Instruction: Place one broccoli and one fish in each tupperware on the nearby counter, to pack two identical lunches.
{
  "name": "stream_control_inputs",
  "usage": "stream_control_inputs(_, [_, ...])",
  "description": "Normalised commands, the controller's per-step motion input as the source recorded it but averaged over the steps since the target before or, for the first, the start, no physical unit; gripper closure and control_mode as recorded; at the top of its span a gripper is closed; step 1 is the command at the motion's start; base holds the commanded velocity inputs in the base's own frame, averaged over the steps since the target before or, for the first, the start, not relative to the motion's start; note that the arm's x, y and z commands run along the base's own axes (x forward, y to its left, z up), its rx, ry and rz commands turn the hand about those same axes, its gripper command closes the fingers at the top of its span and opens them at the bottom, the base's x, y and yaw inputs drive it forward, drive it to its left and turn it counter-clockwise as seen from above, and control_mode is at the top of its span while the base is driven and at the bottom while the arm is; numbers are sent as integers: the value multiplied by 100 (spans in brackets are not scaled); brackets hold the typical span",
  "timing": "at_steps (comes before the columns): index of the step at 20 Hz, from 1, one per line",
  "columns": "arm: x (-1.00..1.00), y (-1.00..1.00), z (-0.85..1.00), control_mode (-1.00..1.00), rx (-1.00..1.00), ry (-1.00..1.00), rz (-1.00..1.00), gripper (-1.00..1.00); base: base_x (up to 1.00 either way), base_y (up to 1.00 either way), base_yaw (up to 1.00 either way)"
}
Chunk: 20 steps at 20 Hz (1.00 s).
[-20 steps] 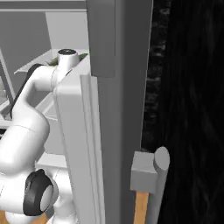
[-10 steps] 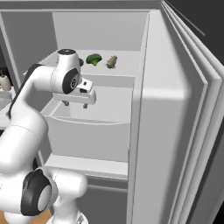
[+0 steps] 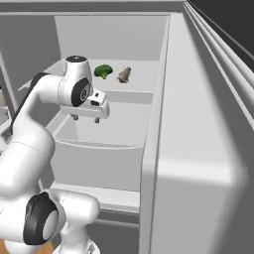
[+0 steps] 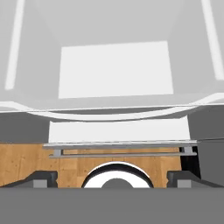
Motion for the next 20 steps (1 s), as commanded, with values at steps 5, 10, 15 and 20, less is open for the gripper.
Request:
stream_control_inputs(5, [0, 0, 0, 100, 0, 0, 0, -100, 30, 0, 0])
stream_control_inputs(10, [6, 16, 8, -100, -2, -19, 2, -100, 0, 0, 0])
stream_control_inputs(15, [1, 22, 52, -100, -4, -52, 12, -100, 0, 0, 0])
stream_control_inputs(20, [1, 45, 89, -100, -17, -27, 11, -100, 0, 0, 0])
